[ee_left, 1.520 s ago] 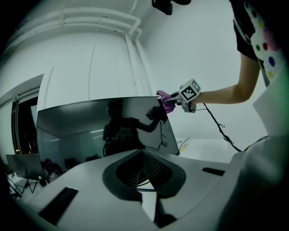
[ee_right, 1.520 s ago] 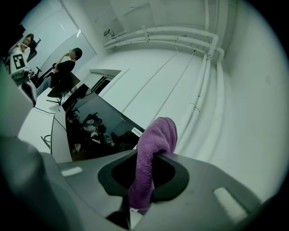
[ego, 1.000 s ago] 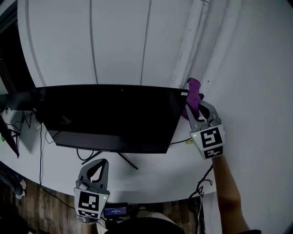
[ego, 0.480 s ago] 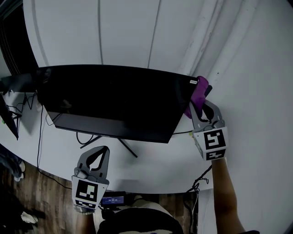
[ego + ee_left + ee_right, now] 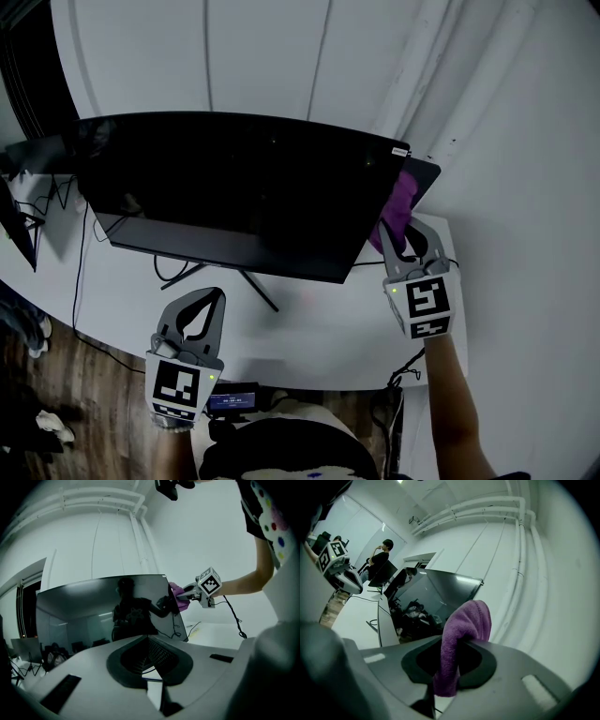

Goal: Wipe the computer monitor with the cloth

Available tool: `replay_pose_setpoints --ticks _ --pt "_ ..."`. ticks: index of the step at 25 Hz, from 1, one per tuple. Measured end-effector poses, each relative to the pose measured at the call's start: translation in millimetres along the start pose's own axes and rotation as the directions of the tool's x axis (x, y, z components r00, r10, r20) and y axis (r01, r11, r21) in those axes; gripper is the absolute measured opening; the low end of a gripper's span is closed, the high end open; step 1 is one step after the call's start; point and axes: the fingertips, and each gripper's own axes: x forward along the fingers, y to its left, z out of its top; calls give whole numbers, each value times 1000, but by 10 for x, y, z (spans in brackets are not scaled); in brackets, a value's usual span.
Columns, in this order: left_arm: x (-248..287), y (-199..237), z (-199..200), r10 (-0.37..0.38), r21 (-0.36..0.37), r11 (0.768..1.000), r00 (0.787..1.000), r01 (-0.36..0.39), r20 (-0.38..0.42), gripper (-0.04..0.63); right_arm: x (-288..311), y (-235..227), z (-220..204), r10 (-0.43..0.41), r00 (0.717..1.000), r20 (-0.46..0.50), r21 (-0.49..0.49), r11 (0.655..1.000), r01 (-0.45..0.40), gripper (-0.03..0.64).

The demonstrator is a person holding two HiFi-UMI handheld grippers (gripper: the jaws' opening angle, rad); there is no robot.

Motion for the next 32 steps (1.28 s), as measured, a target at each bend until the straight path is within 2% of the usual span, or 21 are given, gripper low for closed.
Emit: replay_pose_setpoints --ticks 17,32 --pt "-36 -81 -69 26 -6 1000 999 -26 -18 6 -35 529 -738 74 992 -102 113 992 -62 69" --pt "-139 -214 -103 57 -3 998 997 -57 -43 6 -169 1040 -1459 181 958 -222 233 964 -128 69"
